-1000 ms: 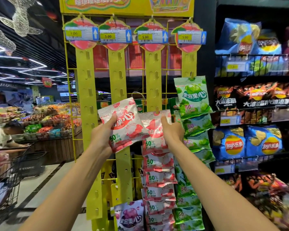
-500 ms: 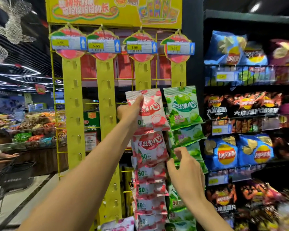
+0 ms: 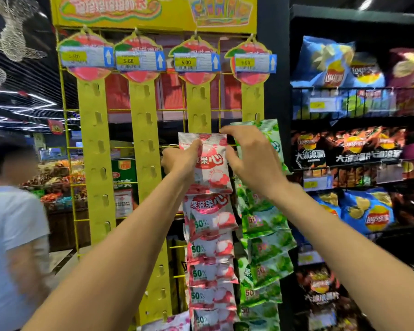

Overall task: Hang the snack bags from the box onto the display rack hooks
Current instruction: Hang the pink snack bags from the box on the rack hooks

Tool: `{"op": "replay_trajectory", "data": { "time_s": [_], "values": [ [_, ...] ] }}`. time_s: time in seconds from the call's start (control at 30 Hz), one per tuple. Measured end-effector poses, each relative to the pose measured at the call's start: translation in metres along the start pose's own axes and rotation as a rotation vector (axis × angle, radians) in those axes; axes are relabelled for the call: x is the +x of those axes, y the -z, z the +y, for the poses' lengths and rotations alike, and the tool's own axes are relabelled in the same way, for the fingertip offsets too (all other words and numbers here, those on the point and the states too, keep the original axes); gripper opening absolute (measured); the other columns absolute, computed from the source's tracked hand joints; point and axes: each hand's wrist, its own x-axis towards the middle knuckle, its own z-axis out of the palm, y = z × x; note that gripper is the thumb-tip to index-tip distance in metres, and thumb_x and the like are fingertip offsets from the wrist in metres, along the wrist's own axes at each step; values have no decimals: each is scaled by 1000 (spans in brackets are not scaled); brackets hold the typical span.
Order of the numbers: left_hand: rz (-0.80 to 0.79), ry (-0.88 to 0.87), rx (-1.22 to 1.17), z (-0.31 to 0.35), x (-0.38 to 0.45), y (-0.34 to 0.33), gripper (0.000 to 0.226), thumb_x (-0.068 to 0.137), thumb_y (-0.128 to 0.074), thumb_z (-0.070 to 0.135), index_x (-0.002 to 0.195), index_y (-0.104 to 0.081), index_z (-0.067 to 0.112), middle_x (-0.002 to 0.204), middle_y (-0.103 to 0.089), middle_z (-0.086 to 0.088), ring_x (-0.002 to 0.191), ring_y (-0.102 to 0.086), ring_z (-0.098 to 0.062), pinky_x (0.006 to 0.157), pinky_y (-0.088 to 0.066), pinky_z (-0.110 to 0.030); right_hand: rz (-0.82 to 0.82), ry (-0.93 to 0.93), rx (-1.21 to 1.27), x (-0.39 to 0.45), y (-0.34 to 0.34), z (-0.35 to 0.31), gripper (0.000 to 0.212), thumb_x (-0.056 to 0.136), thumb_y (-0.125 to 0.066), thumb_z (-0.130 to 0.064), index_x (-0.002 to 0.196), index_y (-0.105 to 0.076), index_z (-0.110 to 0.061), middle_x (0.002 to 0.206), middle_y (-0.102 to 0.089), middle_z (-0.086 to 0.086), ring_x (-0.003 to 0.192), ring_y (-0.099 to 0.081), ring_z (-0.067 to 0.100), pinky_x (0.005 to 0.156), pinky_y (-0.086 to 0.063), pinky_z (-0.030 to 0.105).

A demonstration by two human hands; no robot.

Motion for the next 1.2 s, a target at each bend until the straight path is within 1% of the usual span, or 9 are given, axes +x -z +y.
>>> {"op": "replay_trajectory", "data": {
  "time_s": [0.13,0.27,0.43,0.57,0.7,0.83,1.0,1.1,1.2],
  "values": [
    [28,28,-11,-9,-3,2,63,71,-77,42,104,-57,-7,104,-64,-9,84,-63,-25,64,-47,-29,-120,172,-117,58,-17,0,46,88,-54,-11,134,-49,-14,140,-46,6,132,-37,23,107,-32,35],
    [-2,44,20,-16,-8,5,57,77,-74,39,109,-55,-4,109,-60,-11,88,-57,-26,67,-42,-30,-250,268,-294,81,-30,6,51,91,-50,-10,141,-40,-18,149,-33,5,138,-27,22,105,-28,34],
    [-38,64,31,-18,-14,9,44,77,-73,36,95,-55,0,91,-52,-9,71,-49,-21,61,-37,-29,-197,344,-342,84,-34,16,48,85,-55,-4,132,-51,-12,146,-38,12,134,-34,29,98,-36,42],
    [-8,8,13,-6,-10,7,46,72,-75,43,81,-57,3,100,-65,-14,75,-57,-25,59,-40,-30,-140,429,-348,85,-33,20,42,79,-56,-1,120,-60,-6,133,-50,21,121,-49,36,87,-46,47],
    [11,-27,8,9,-6,3,55,75,-71,49,97,-57,0,110,-63,-13,91,-59,-26,70,-46,-32,-130,447,-361,87,-29,22,39,82,-49,-3,119,-62,-7,132,-52,21,119,-51,36,85,-47,47],
    [-5,4,34,0,-7,4,59,79,-70,43,113,-55,-4,111,-60,-9,86,-52,-22,70,-43,-30,-188,362,-371,86,-32,24,39,87,-51,-5,124,-58,-14,142,-43,13,123,-46,34,87,-48,49],
    [-34,42,44,-16,-9,4,55,78,-72,43,104,-55,-2,104,-58,-11,81,-51,-23,67,-43,-30,-192,354,-367,79,-31,23,41,85,-51,-4,125,-57,-14,143,-41,11,123,-45,32,86,-48,47],
    [-31,30,51,-19,-10,6,58,77,-71,45,105,-54,-3,98,-54,-7,83,-52,-25,72,-47,-32,-200,382,-380,75,-30,23,44,84,-61,-10,127,-55,-13,142,-41,12,126,-42,30,86,-46,44],
    [-45,-7,85,-23,-12,10,49,79,-69,45,84,-52,-1,84,-53,-6,71,-50,-21,58,-40,-30,-218,392,-387,69,-31,25,54,81,-69,-19,131,-51,-10,143,-41,14,127,-41,30,87,-44,41]
  ]
}}
